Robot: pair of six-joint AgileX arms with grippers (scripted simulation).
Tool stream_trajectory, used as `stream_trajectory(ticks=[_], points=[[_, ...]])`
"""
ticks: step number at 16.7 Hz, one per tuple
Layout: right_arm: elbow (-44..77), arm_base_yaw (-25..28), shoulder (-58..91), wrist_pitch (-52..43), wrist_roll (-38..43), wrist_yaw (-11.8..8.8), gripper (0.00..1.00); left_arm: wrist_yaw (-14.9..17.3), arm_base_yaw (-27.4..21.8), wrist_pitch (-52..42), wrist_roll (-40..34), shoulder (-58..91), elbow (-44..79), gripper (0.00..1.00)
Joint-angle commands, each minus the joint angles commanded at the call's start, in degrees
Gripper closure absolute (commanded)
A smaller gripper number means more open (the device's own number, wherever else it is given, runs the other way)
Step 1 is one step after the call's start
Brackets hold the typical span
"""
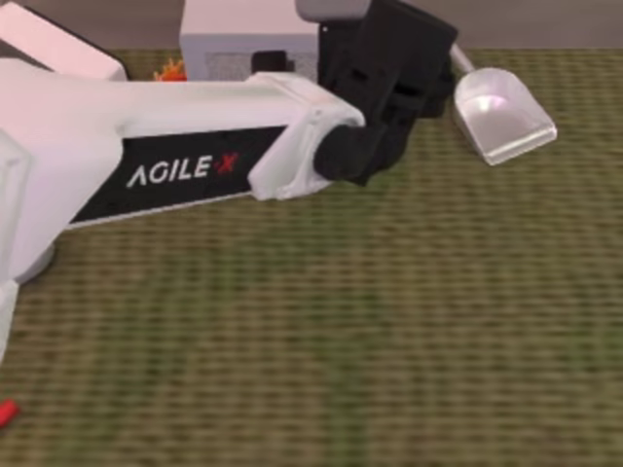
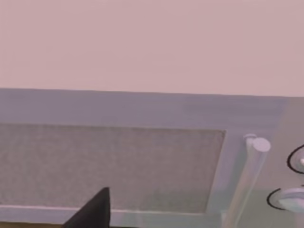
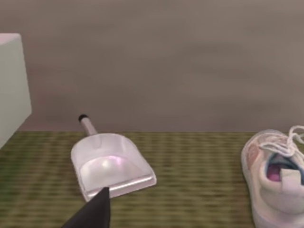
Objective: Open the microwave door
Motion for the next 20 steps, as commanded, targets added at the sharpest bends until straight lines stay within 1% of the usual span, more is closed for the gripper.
stream_trajectory(ticks=[3, 8, 13, 20], points=[[0.0, 0.0, 0.0, 0.0, 0.0, 0.0, 0.00, 1.2, 1.3, 0.8, 1.1, 3.8, 3.8, 0.00], [0.0, 0.0, 0.0, 0.0, 0.0, 0.0, 0.00, 4.6, 5.1, 2.4, 3.6, 12.6, 12.5, 0.00], [0.0, 0.0, 0.0, 0.0, 0.0, 0.0, 0.00, 5.0, 5.6, 2.6, 3.9, 13.6, 13.5, 0.00], [0.0, 0.0, 0.0, 0.0, 0.0, 0.0, 0.00, 5.0, 5.6, 2.6, 3.9, 13.6, 13.5, 0.53]])
